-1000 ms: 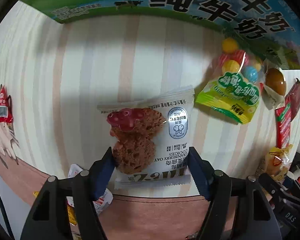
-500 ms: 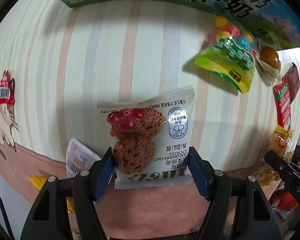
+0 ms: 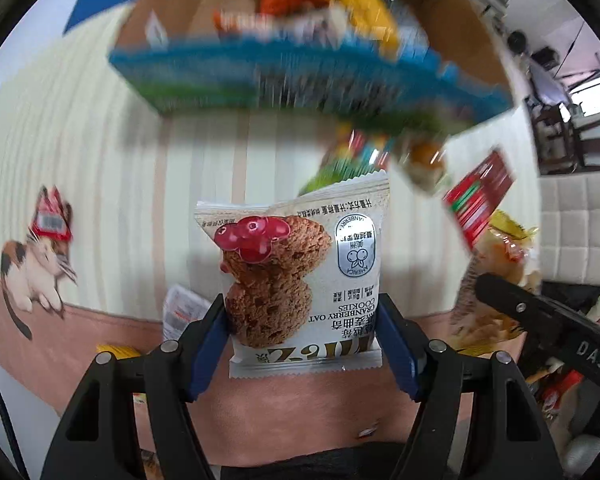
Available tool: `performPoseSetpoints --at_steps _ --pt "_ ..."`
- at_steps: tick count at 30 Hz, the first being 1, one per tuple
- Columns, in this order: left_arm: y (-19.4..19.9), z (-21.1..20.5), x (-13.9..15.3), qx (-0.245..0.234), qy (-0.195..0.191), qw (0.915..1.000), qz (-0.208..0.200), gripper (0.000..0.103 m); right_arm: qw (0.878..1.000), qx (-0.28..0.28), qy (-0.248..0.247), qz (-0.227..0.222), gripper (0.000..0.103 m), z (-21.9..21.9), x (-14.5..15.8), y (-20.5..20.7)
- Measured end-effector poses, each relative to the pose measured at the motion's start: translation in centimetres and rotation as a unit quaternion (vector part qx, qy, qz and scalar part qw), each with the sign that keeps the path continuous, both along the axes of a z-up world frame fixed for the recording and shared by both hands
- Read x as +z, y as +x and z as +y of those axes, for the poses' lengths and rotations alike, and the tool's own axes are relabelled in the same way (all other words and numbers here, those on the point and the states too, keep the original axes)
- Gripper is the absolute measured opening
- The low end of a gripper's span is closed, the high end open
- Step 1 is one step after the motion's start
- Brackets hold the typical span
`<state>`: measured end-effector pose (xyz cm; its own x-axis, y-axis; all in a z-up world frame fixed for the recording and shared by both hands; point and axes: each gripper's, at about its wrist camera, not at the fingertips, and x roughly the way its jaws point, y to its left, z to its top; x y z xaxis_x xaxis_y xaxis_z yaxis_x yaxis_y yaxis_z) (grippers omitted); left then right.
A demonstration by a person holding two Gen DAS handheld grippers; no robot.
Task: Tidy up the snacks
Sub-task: 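Carry both packets into the box and open both tools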
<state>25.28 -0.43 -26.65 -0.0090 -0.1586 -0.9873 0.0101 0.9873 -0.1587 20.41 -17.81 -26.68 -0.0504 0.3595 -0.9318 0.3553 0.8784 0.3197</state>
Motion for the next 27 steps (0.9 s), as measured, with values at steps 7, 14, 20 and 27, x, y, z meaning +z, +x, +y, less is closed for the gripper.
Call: performPoseSetpoints --at_steps 7,14,20,27 --pt "6.7 0.9 6.1 -0.005 0.0 0.9982 -0.059 0.069 0.996 0.005 0.015 -0.083 0.044 0.5 7.0 6.6" --pt "14.2 3.4 6.9 0.0 0.051 0.996 -0.073 0.069 0.991 0.017 -0.037 -0.124 0.044 -0.1 9.4 14.5" --pt "19.4 4.8 3.5 0.006 0.055 0.9984 -0.012 0.069 0.993 0.019 -0.059 -0.103 0.044 -0.3 6.5 19.6" --pt "21.9 5.3 -0.5 -0.003 0.071 0.9962 0.049 0.069 0.995 0.02 -0.07 -0.064 0.044 -0.6 2.0 21.9"
